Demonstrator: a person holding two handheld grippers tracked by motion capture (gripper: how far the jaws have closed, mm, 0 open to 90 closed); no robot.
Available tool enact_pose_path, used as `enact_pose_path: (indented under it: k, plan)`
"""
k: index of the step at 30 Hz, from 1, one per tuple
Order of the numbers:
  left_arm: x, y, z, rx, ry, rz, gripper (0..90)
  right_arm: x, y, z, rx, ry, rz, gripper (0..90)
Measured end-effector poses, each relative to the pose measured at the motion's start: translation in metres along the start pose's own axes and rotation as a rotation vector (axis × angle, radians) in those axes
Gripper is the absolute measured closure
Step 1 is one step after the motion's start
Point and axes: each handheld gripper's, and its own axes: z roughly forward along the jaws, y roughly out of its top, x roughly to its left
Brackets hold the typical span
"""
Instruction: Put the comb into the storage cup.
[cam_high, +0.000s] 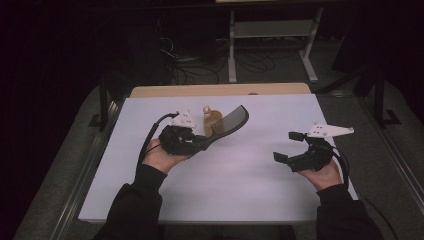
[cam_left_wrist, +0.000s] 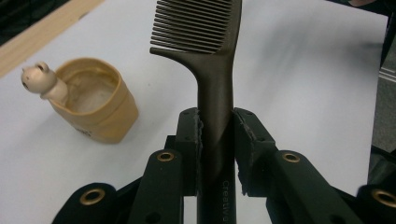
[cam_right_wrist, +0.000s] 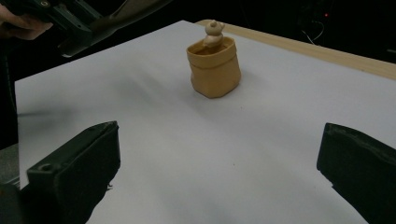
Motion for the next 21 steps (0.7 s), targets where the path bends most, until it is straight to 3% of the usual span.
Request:
enact_pose_path:
  k: [21]
  plan:
    - [0.0,0.009,-0.018,-0.084,0.044,0.013,73.3,0.009,0.039,0.006,0.019,0.04,-0.041,0.0]
